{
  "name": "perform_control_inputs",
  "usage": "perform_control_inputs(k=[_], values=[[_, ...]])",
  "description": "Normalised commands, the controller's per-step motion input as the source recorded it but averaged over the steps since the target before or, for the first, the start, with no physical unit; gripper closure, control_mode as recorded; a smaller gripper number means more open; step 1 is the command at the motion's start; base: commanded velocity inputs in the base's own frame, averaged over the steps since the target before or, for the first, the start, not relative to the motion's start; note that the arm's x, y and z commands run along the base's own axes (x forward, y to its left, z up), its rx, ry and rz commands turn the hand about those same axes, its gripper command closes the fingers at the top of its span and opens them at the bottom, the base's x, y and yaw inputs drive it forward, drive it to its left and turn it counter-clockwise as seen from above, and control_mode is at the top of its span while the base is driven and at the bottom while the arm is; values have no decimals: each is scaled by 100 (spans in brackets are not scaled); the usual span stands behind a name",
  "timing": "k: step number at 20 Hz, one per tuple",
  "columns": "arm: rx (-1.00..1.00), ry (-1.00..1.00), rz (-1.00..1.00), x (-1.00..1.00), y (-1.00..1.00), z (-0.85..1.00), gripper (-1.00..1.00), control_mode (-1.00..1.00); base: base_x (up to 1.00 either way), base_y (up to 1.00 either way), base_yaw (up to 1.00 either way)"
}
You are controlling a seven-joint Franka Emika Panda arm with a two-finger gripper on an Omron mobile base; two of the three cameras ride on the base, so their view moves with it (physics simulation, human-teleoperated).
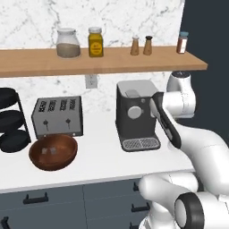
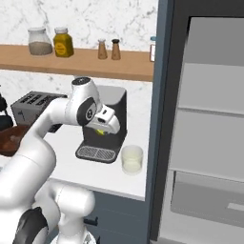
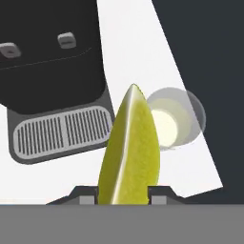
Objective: Grab a lemon wedge from the fridge and one ice cube from the ice bowl, and put them in the glass of lemonade.
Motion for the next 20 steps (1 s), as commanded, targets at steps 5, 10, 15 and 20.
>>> perform_control_inputs(k=[5, 10, 15, 20], values=[[1, -4, -4, 71, -67, -44, 100, -100, 0, 0, 0], [4, 0, -1, 71, -89, -55, 100, -100, 0, 0, 0], [4, 0, 0, 16, -72, -56, 100, -100, 0, 0, 0], [0, 0, 0, 14, -1, -40, 100, -100, 0, 0, 0]])
